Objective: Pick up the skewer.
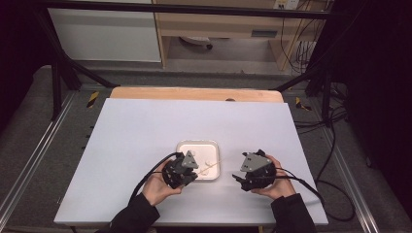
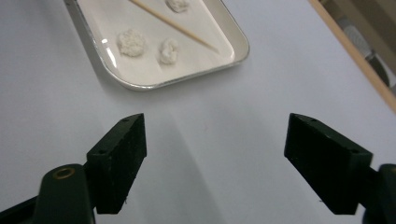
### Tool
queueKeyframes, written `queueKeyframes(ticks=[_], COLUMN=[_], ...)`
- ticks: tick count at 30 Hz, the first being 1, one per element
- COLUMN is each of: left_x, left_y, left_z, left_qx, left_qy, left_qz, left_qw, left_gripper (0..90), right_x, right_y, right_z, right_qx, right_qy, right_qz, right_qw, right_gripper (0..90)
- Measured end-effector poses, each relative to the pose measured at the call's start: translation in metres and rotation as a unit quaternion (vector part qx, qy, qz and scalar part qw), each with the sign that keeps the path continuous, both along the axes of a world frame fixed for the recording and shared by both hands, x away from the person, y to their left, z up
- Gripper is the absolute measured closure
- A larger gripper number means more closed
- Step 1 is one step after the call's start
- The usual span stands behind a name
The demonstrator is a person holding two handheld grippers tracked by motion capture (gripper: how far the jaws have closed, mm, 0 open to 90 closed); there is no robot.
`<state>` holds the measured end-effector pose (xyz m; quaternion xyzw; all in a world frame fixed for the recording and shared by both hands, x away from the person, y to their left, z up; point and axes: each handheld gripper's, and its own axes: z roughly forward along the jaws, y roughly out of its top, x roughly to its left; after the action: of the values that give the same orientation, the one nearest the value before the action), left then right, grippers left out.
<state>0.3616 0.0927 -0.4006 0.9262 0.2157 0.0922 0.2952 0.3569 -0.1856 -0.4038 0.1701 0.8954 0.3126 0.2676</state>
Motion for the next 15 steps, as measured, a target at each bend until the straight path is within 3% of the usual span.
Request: queueKeyframes(ticks=[3,8,15], left_x=[-0.002,-0.007,-0.015], left_y=[0.012,0.028,0.053], left_z=[0.0,0.0,-0.002], left_qx=[-0.009,-0.033,-0.064], left_qy=[-0.005,-0.019,-0.039], left_qz=[0.012,0.036,0.069], left_qw=[0.9999,0.9986,0.9948], left_gripper=[88.8,88.8,88.8], right_x=[0.003,0.006,0.007], right_y=[-0.007,-0.017,-0.022], right_z=[-0.004,-0.01,-0.014], right_qx=[0.026,0.068,0.096], right_qy=[0.026,0.07,0.1], right_qz=[-0.031,-0.073,-0.101], right_qw=[0.9988,0.9925,0.9852], right_gripper=[16.3,9.5,3.4])
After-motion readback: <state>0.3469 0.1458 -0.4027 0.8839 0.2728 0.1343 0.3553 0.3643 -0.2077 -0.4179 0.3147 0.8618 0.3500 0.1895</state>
